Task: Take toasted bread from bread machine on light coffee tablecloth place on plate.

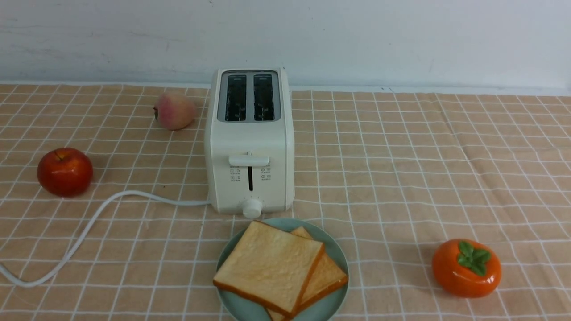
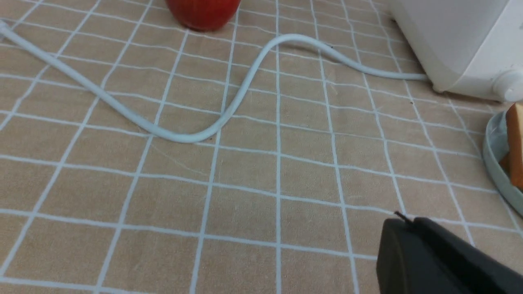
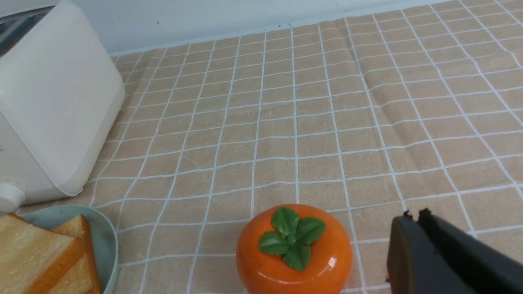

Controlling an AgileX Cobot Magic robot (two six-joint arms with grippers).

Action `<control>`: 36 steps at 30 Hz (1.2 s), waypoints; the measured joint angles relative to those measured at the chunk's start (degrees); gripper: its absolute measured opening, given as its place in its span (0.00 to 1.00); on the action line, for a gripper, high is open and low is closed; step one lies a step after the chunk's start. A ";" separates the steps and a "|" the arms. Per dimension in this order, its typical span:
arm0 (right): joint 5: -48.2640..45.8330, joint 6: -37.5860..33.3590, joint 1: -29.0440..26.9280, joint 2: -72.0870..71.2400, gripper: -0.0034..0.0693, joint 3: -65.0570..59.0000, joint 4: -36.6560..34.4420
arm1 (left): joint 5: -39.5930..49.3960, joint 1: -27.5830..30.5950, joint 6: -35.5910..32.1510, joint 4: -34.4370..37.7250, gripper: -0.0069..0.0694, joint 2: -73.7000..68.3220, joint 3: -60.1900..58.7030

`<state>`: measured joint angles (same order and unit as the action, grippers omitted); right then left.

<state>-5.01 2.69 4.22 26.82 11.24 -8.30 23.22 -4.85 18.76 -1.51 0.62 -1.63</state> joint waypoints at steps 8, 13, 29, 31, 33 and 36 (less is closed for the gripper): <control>-0.24 0.00 0.00 0.00 0.10 0.00 0.00 | -0.07 0.00 0.00 0.00 0.09 0.00 -0.06; -0.24 0.00 0.00 0.00 0.11 0.00 0.00 | -0.07 0.00 0.00 0.00 0.09 0.00 -0.06; -0.50 -0.84 0.00 -3.46 0.14 0.00 1.06 | -0.12 0.00 0.00 0.00 0.09 0.00 -0.11; -1.03 -2.69 0.00 -6.63 0.14 0.00 3.18 | -0.12 0.00 0.00 0.00 0.09 0.00 -0.11; -2.70 -4.59 0.00 -10.58 0.15 0.00 6.12 | -0.12 0.00 0.00 0.00 0.09 0.00 -0.11; -9.27 -5.43 -1.14 -17.04 0.15 0.00 10.47 | -0.12 0.00 0.00 0.00 0.09 0.00 -0.11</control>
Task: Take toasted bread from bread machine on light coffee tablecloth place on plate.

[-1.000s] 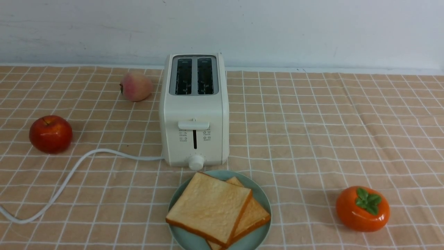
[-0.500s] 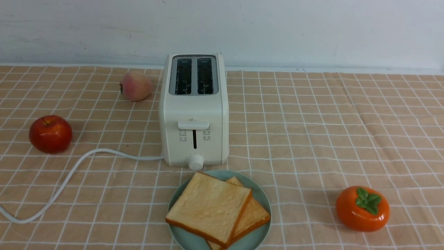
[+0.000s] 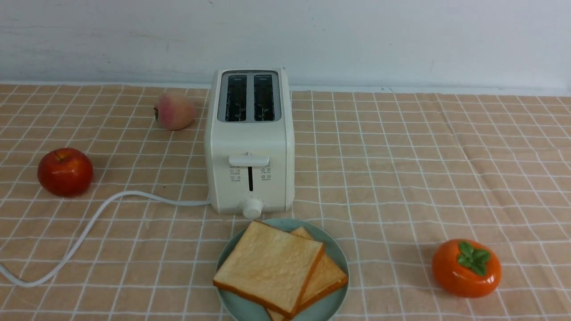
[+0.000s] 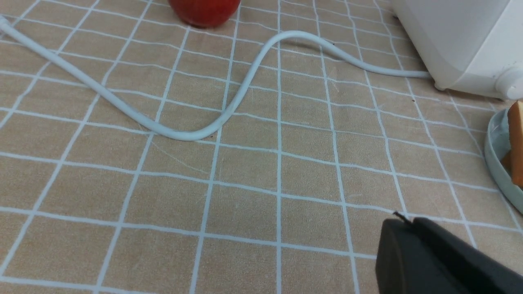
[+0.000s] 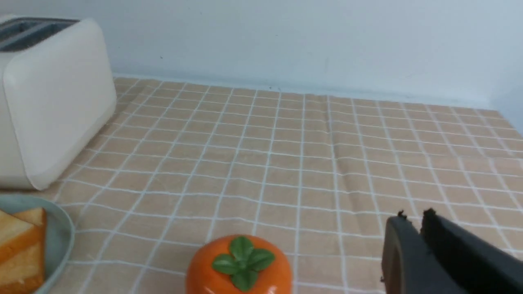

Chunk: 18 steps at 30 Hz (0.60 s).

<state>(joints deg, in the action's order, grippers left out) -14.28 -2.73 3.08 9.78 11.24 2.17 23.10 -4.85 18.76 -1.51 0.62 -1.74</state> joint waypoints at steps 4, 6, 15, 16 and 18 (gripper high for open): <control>-10.86 8.21 -2.31 -5.43 0.15 -1.81 5.45 | 0.00 0.00 0.00 0.00 0.09 0.00 0.00; -12.30 14.29 -2.52 -7.47 0.16 -5.21 8.15 | 0.00 0.00 0.00 0.00 0.10 0.00 0.00; -8.97 20.83 -2.74 -10.36 0.17 -11.91 10.73 | -0.11 0.00 0.05 0.00 0.11 0.00 0.00; -8.97 20.73 -2.74 -10.36 0.17 -11.91 10.67 | -0.11 0.00 0.05 0.00 0.11 0.00 0.00; -8.77 18.19 -2.74 -10.36 0.17 -11.91 9.13 | -0.05 0.00 0.05 0.00 0.11 0.00 0.00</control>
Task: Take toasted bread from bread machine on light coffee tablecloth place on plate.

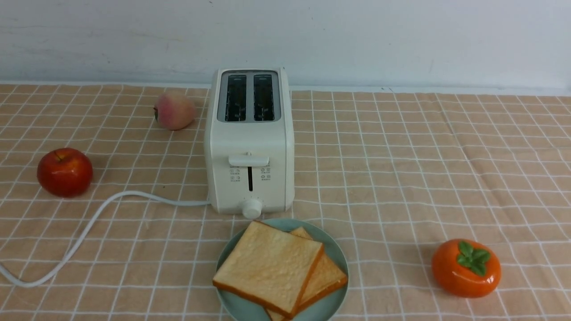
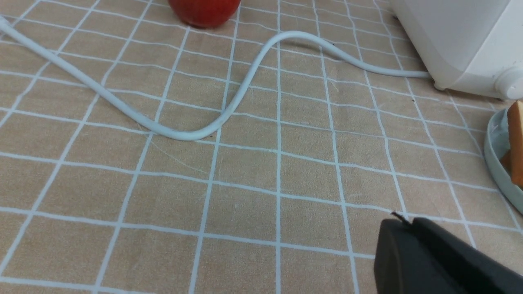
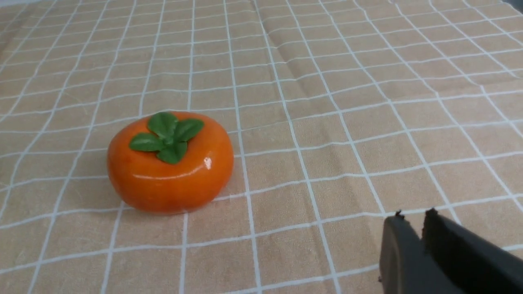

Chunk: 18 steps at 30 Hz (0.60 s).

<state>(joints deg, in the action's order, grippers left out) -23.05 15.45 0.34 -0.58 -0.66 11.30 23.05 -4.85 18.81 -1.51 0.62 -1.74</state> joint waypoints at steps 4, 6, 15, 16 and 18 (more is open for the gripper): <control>0.48 -10.06 0.00 0.00 0.17 -0.04 -8.47 | 0.00 0.00 0.00 0.00 0.11 0.00 -0.01; 0.55 -14.39 0.00 0.00 0.17 -0.04 -11.30 | 0.00 0.00 0.00 0.00 0.11 0.00 -0.01; 0.55 -18.14 0.00 0.00 0.19 -0.04 -13.69 | 0.00 0.00 0.00 0.00 0.12 0.00 -0.01; 0.55 -18.14 0.00 0.00 0.19 -0.04 -13.69 | 0.00 0.00 0.00 0.00 0.12 0.00 -0.01; 0.55 -18.27 0.00 0.00 0.19 -0.04 -13.69 | 0.00 0.00 0.00 0.00 0.12 0.00 -0.01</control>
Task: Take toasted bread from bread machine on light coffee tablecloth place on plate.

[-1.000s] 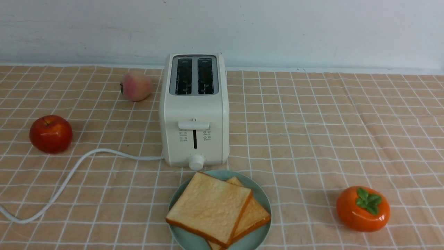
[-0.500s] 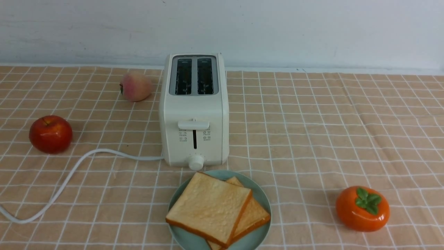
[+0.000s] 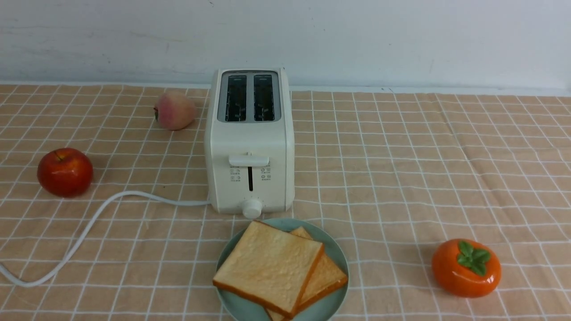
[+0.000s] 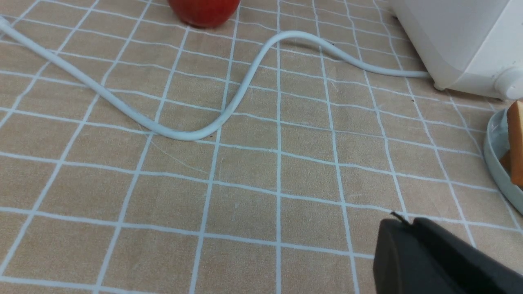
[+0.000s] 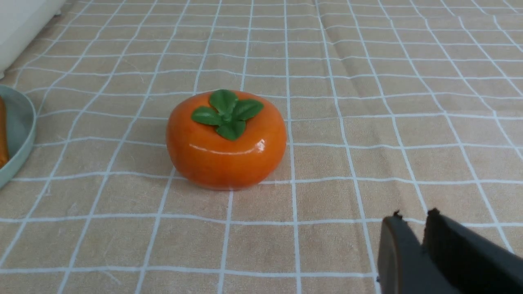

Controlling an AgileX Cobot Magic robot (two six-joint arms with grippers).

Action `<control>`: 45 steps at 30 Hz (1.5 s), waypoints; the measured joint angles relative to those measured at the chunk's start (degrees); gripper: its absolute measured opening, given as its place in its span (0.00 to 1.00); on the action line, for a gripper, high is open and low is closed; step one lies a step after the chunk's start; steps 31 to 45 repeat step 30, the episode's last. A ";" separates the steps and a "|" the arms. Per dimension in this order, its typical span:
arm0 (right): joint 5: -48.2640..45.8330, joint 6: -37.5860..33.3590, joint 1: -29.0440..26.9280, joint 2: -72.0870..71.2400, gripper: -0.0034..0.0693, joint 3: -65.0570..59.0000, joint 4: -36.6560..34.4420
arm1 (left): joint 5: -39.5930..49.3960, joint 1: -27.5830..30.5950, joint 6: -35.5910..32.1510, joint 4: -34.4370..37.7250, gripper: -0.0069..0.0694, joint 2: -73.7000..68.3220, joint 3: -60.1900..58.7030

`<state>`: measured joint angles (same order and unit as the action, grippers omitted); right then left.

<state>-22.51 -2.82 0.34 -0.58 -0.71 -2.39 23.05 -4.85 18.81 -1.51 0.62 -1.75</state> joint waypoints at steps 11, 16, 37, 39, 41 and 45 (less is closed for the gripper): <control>0.00 -0.26 0.00 0.00 0.19 0.00 0.00 | 0.00 0.00 0.00 0.00 0.14 0.00 0.00; 0.00 -0.50 0.00 0.00 0.20 0.00 0.00 | 0.00 0.00 0.00 0.00 0.14 0.00 0.00; 0.00 -0.61 0.00 0.00 0.22 0.00 0.00 | 0.00 0.00 0.00 0.00 0.14 0.00 0.00; 0.00 -0.61 0.00 0.00 0.22 0.00 0.00 | 0.00 0.00 0.00 0.00 0.14 0.00 0.00; 0.00 -0.61 0.00 0.00 0.22 0.00 0.00 | 0.00 0.00 0.00 0.00 0.14 0.00 0.00; 0.00 -0.61 0.00 0.00 0.22 0.00 0.00 | 0.00 0.00 0.00 0.00 0.14 0.00 0.00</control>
